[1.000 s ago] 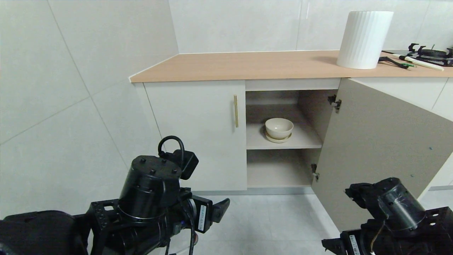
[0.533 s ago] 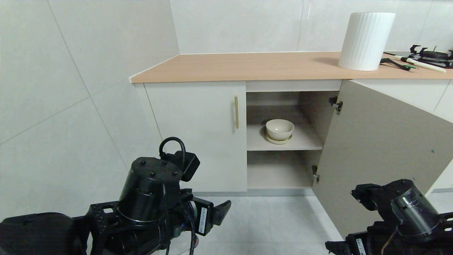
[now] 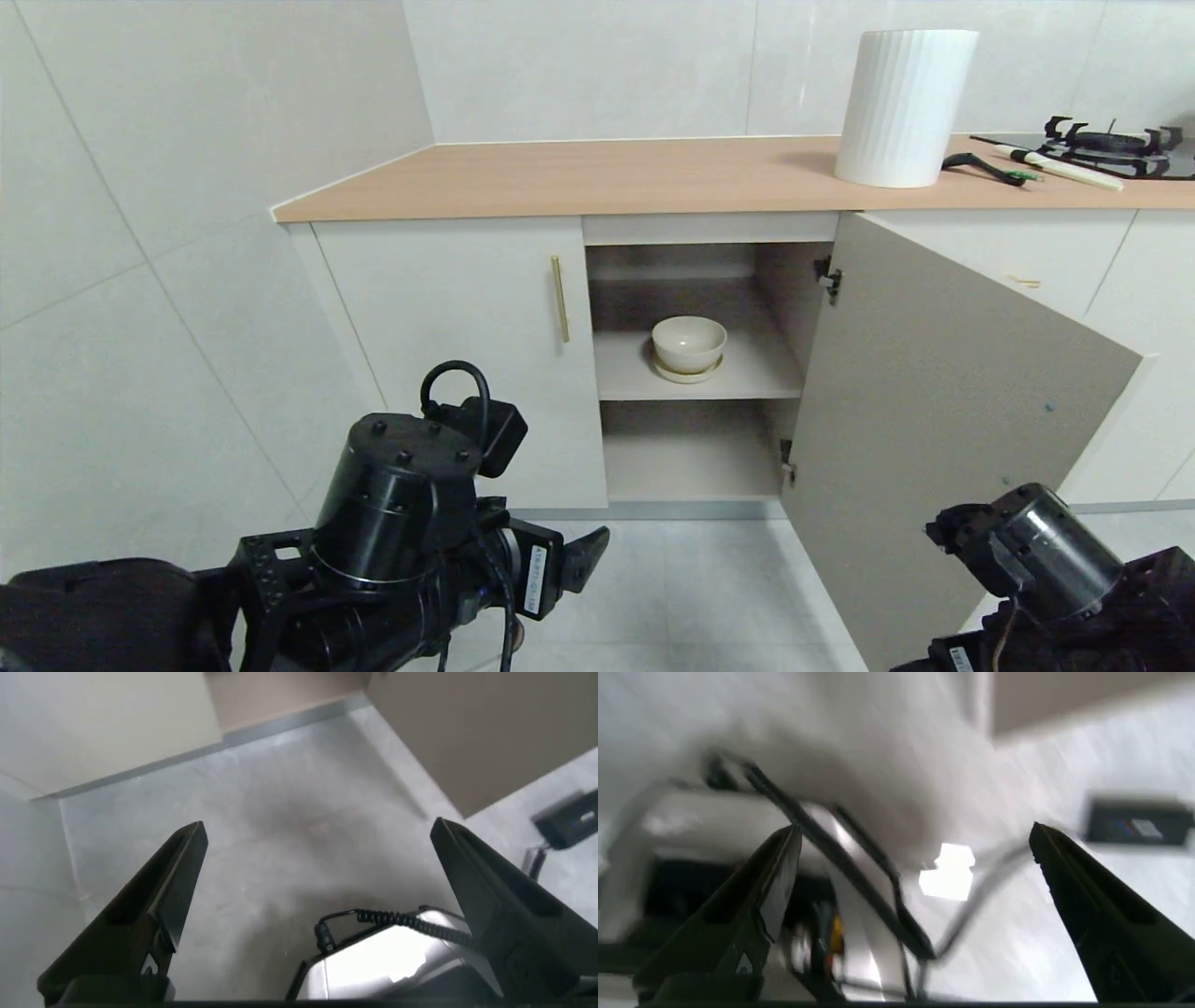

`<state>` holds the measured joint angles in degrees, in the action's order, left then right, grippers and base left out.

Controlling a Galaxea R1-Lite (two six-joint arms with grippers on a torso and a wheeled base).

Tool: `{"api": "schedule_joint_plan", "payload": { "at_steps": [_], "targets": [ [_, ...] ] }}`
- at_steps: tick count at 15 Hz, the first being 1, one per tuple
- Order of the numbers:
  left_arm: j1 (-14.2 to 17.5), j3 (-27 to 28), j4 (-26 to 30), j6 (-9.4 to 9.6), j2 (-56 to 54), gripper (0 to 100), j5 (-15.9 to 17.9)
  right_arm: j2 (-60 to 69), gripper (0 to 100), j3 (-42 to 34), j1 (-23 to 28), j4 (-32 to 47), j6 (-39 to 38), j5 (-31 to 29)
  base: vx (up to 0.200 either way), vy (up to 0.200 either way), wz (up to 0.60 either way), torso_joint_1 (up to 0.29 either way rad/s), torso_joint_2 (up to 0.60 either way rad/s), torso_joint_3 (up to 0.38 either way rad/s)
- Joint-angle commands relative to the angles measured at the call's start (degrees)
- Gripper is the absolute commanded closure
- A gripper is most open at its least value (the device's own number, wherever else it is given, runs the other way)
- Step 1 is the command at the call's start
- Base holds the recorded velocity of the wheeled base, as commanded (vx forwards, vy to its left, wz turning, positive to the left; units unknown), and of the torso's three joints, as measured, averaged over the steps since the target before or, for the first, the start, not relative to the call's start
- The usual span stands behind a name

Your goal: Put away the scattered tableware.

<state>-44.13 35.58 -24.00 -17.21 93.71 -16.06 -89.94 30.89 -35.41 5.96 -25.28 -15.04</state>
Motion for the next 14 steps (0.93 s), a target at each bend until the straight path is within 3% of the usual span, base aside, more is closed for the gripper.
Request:
{"api": "schedule_joint_plan", "payload": {
  "at_steps": [1, 4, 6, 10, 14],
  "targets": [
    [0.01, 0.01, 0.01, -0.01, -0.02, 0, -0.03, -1.55, 0, 2.86, 3.42, 3.88, -0.12, -0.07, 0.000, -0.200, 0.00, 0.007, 0.00, -0.002],
    [0.01, 0.01, -0.08, -0.01, -0.02, 0, -0.03, -1.82, 0, 4.88, 9.22, 8.54, 0.59, -2.62, 0.000, -0.200, 0.00, 0.007, 0.00, 0.001],
    [0.01, 0.10, -0.08, -0.10, -0.19, 0, -0.03, -1.90, 0, 7.78, 15.64, 12.76, 2.70, -4.47, 0.000, 0.000, 0.00, 0.000, 0.00, 0.000],
    [0.01, 0.10, -0.08, -0.10, -0.37, 0, -0.03, -1.64, 0, 12.09, 27.24, 13.90, 5.33, -7.54, 0.000, 0.000, 0.00, 0.000, 0.00, 0.000],
    [0.01, 0.10, -0.08, -0.10, -0.55, 0, -0.03, -2.96, 0, 15.52, 32.34, 10.74, 4.89, -6.93, 0.000, 0.000, 0.00, 0.000, 0.00, 0.000]
  ]
}}
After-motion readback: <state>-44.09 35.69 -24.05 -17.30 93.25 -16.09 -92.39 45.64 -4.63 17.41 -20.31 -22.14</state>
